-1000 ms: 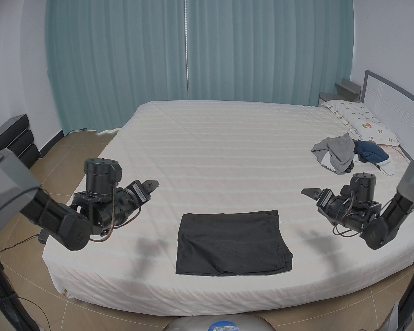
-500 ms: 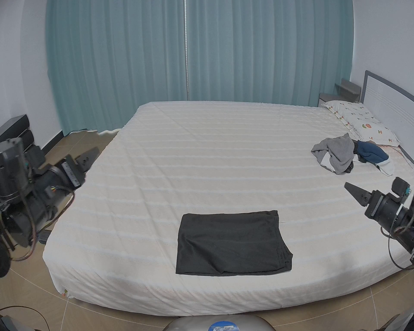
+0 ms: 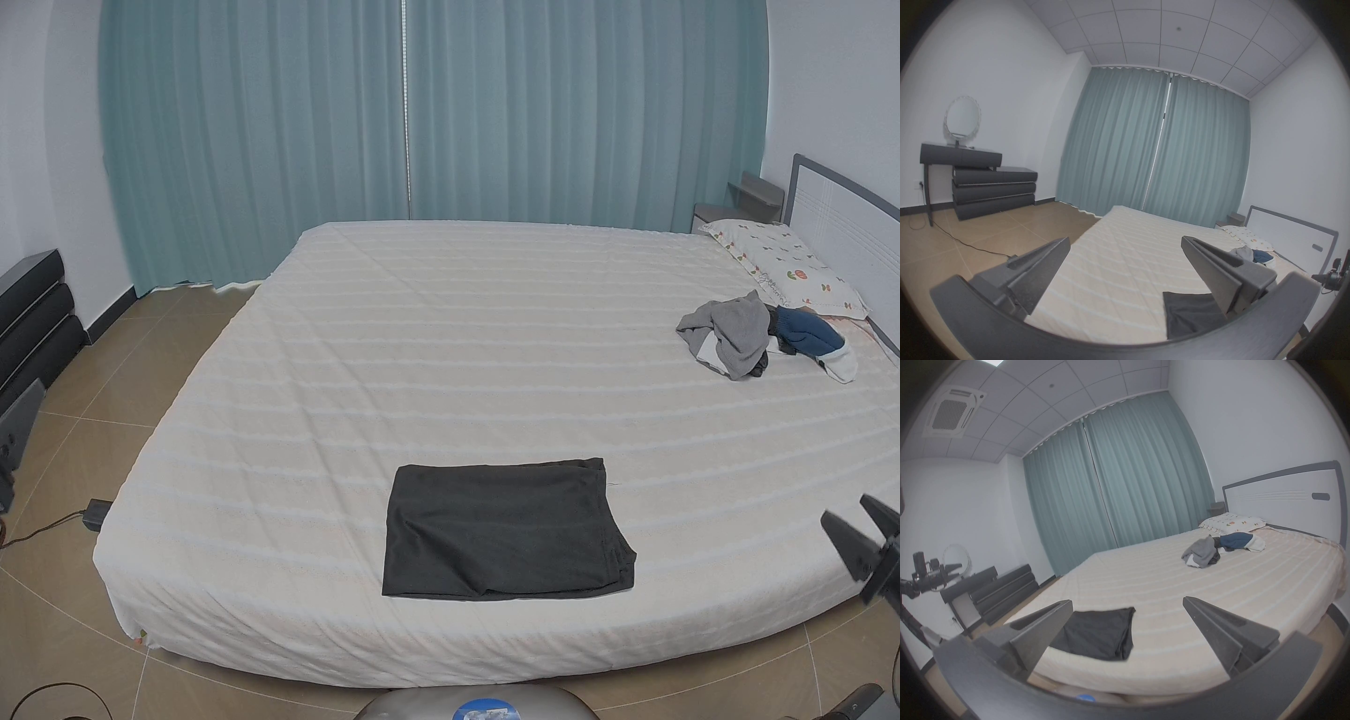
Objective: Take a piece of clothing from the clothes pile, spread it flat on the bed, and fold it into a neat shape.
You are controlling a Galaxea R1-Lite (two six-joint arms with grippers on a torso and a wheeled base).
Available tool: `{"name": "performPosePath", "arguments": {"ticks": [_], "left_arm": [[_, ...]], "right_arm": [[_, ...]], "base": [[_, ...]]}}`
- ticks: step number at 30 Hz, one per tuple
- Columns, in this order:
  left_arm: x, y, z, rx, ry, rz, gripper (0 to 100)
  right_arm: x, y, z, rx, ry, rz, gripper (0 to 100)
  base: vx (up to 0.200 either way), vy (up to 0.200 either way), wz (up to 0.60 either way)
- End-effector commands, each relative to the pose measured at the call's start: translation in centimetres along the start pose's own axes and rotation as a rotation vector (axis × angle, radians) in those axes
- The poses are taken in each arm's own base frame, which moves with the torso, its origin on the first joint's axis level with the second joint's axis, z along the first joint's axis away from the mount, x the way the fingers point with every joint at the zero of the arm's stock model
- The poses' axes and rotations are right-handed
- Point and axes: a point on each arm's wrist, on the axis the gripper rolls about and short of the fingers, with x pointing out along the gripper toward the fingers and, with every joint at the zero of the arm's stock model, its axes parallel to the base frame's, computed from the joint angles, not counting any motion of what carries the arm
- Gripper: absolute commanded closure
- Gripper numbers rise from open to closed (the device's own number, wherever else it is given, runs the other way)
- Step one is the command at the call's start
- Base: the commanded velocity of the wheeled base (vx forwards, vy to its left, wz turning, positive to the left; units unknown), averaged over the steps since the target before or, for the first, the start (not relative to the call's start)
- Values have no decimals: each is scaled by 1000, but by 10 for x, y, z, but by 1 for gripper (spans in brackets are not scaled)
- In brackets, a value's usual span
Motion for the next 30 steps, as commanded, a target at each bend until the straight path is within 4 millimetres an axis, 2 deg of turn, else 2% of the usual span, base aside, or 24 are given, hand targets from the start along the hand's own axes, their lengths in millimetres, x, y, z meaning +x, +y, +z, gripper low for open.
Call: {"name": "performPosePath", "arguments": {"ticks": [1,7,12,15,19,25,26,27,30], "left_arm": [[-80,42,-23,95,-133,193,0],[-101,50,-38,127,-190,227,0],[-104,48,-54,149,-187,312,0],[-101,50,-69,204,-155,289,0],[-93,52,-89,220,-115,293,0],[-85,50,-95,182,-186,234,0],[-77,51,-109,182,-212,185,0],[-74,51,-114,187,-217,176,0],[-73,51,-117,175,-232,150,0]], "right_arm": [[-72,3,-31,-139,-144,73,0],[-70,1,-32,-162,-146,15,0],[-74,1,-50,-228,-180,-101,0],[-70,-2,-60,-288,-124,-125,0],[-64,-5,-70,-272,-89,-117,0],[-60,-5,-71,-286,-147,-115,0],[-57,-6,-72,-280,-195,-125,0],[-57,-6,-71,-281,-204,-123,0],[-57,-6,-72,-280,-195,-126,0]], "base": [[0,0,0],[0,0,0],[0,0,0],[0,0,0],[0,0,0],[0,0,0],[0,0,0],[0,0,0],[0,0,0]]}}
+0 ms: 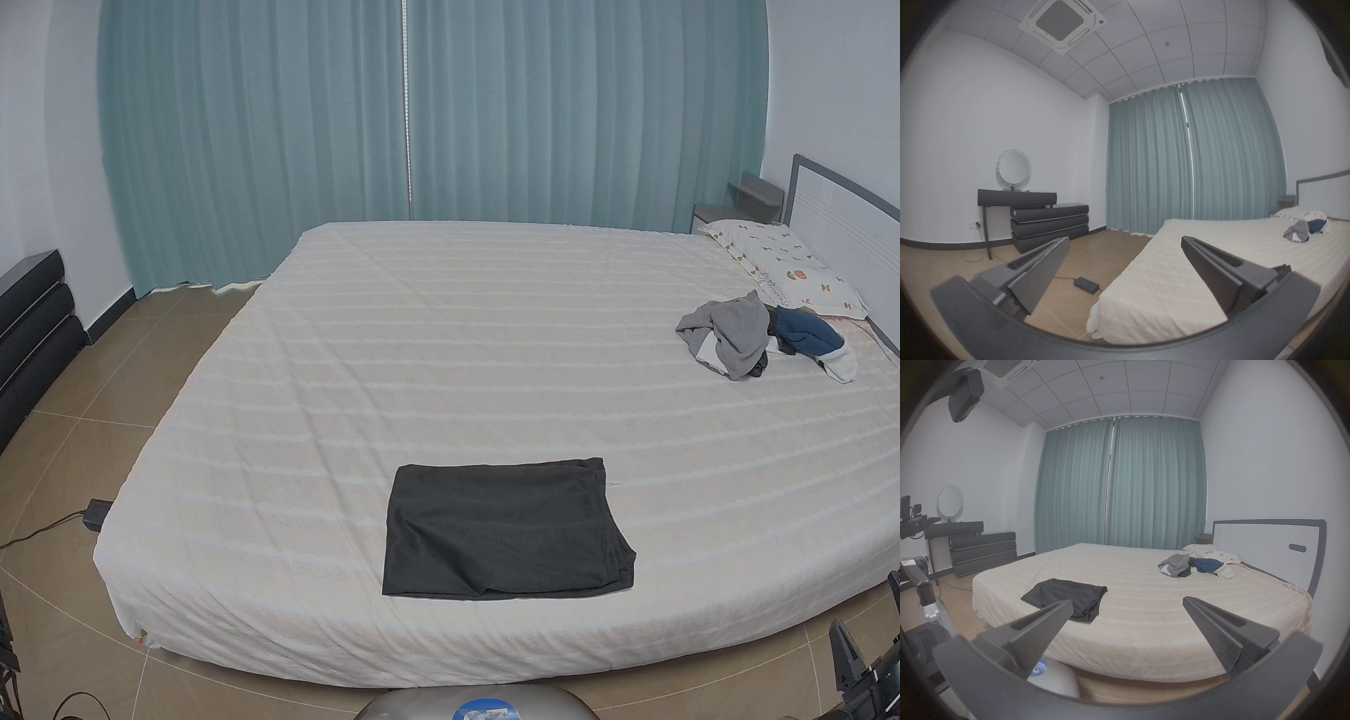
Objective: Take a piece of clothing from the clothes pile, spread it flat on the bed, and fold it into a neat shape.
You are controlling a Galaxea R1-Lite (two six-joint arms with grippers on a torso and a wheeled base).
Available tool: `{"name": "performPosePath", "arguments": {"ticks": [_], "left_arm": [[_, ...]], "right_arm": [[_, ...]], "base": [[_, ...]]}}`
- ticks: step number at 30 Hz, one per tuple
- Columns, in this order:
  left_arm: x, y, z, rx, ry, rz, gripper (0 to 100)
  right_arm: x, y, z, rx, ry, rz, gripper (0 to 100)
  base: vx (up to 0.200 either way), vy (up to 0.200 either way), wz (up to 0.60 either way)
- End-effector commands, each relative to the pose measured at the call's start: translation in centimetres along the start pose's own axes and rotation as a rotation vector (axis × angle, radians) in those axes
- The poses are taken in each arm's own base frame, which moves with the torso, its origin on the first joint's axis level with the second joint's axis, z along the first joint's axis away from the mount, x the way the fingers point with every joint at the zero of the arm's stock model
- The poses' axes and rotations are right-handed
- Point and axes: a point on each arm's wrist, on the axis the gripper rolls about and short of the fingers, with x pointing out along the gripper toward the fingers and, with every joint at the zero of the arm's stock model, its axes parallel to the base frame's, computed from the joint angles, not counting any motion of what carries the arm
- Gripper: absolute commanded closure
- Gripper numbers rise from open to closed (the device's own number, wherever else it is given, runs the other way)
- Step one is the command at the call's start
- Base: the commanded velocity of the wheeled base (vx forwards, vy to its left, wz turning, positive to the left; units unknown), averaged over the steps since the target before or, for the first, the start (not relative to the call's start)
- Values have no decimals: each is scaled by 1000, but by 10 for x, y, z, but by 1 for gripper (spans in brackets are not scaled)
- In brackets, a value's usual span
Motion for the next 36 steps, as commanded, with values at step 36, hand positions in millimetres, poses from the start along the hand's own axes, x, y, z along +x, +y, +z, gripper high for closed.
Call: {"name": "performPosePath", "arguments": {"ticks": [36], "left_arm": [[-2,-11,-51,-1,247,-416,0]], "right_arm": [[2,0,-11,71,24,-51,0]], "base": [[0,0,0]]}}
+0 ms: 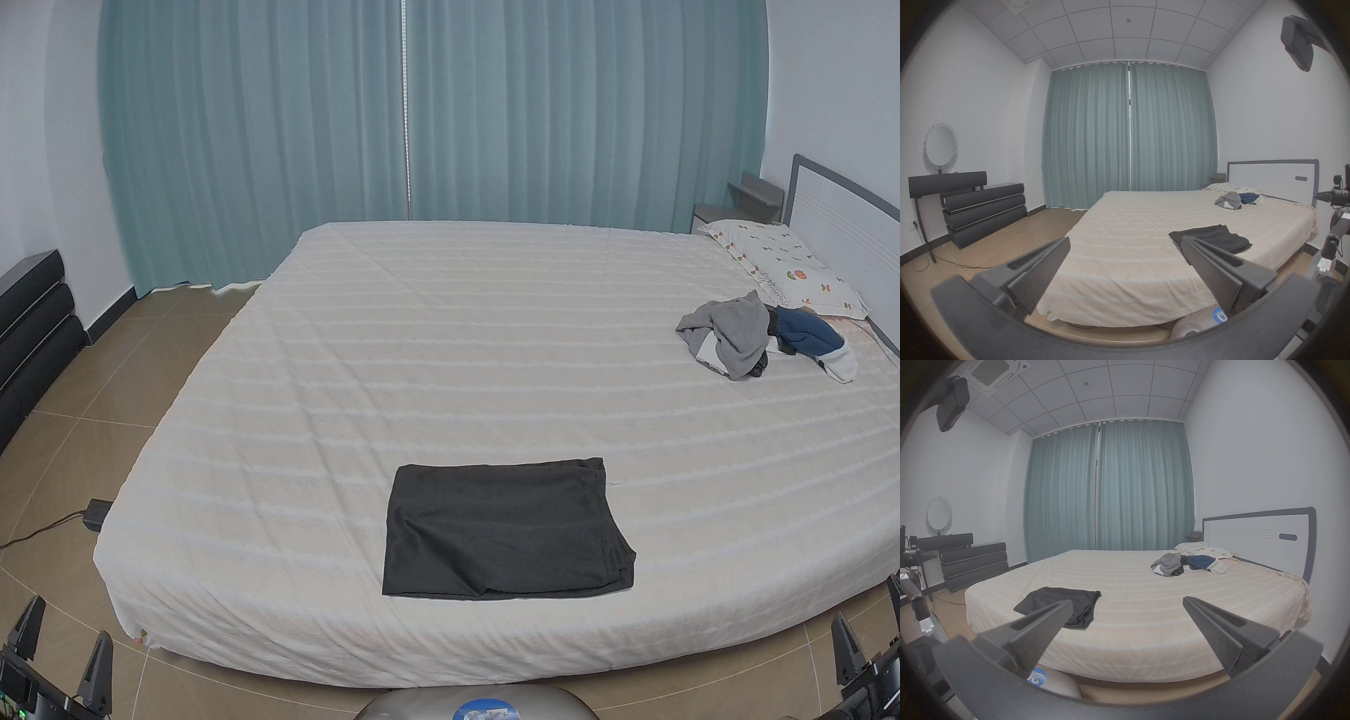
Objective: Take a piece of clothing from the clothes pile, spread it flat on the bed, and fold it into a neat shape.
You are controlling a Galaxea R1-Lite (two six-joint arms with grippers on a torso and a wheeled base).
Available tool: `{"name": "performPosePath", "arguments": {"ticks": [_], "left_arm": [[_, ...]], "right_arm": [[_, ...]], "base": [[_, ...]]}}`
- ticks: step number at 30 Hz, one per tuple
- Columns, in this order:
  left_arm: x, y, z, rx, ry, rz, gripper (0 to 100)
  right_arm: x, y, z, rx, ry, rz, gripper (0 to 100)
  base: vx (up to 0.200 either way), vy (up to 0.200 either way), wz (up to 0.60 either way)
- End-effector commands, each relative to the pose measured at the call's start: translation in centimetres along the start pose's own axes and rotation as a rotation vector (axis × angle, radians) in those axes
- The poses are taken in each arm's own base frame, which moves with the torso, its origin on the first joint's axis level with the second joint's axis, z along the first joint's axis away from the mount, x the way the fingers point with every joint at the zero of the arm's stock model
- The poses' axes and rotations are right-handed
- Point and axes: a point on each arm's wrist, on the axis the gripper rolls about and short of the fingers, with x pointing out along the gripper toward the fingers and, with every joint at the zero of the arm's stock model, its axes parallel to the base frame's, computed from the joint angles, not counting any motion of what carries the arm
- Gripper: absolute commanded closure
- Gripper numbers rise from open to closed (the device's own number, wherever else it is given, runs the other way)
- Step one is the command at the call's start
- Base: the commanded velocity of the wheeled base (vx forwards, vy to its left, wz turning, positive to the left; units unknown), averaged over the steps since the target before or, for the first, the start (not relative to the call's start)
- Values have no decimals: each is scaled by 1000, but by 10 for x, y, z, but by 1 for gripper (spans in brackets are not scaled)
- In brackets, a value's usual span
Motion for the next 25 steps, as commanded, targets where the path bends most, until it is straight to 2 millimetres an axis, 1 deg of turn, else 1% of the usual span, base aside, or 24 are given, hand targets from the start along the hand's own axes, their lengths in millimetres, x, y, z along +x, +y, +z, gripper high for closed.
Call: {"name": "performPosePath", "arguments": {"ticks": [1,25], "left_arm": [[0,0,-5,-2,5,3,0],[0,0,-5,5,6,-5,0]], "right_arm": [[1,0,-5,4,9,2,0],[1,0,-5,2,7,1,0]], "base": [[0,0,0],[0,0,0]]}}
